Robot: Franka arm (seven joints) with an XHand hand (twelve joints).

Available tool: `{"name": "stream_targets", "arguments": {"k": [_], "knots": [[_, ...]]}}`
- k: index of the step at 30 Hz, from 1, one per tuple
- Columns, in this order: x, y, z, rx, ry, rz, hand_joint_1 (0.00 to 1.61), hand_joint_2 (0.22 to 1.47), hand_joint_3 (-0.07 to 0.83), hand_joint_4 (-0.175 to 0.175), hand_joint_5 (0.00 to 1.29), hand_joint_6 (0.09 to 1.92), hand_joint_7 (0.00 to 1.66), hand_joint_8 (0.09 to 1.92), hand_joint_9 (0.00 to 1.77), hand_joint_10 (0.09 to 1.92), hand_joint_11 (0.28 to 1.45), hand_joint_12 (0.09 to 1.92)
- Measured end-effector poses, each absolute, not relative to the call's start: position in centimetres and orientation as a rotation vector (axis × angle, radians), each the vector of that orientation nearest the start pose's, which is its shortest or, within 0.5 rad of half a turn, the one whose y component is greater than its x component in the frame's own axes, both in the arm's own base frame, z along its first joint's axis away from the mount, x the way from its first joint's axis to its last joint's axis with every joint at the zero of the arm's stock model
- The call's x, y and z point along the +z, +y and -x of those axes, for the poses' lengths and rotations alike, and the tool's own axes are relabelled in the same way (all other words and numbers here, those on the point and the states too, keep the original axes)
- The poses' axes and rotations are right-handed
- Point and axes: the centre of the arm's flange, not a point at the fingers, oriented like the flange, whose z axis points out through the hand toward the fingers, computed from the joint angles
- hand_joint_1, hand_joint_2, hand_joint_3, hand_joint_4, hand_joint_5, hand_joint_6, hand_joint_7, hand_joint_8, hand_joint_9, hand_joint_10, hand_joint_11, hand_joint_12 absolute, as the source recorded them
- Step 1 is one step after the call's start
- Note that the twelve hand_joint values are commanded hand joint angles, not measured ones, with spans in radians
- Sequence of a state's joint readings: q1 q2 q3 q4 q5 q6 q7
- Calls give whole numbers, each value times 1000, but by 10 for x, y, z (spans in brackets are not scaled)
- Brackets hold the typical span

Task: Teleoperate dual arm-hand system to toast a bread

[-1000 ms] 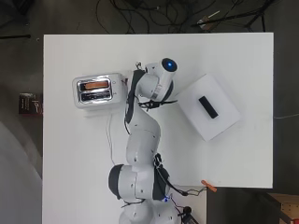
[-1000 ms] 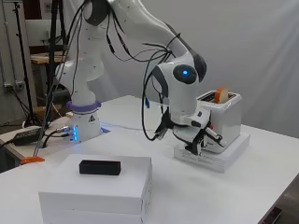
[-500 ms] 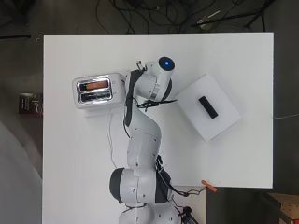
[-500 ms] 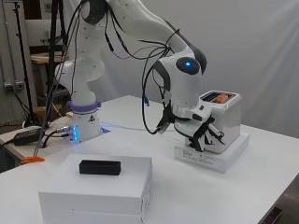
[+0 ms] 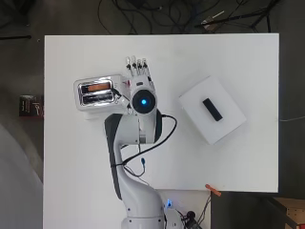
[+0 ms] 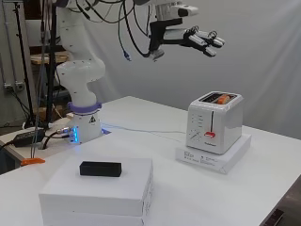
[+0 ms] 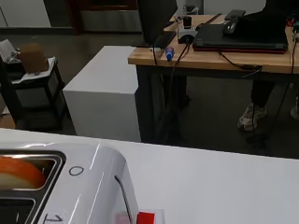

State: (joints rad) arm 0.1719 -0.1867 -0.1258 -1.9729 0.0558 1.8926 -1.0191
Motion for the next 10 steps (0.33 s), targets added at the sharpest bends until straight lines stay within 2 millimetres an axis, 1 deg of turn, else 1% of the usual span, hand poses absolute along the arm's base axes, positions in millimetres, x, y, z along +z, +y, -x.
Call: {"name": "stream_targets", "arguments": {"k": [1, 2, 4, 7, 10], "knots": [[559, 27, -506, -181, -1571, 2707, 0, 932, -3, -23, 233, 87, 241, 87, 413, 87, 452, 87], [555, 30, -502, -157, -1578, 2713, 0, 930, -3, -25, 234, 87, 235, 87, 382, 87, 435, 87], [545, 30, -499, -122, -1582, 2715, 0, 928, -3, -29, 233, 87, 226, 87, 350, 87, 416, 87], [535, 27, -492, -65, -1587, 2726, 0, 929, -2, -30, 239, 87, 218, 87, 331, 87, 406, 87], [531, 20, -489, -21, -1606, 2737, 0, 935, 1, -30, 239, 87, 208, 87, 315, 87, 398, 87]]}}
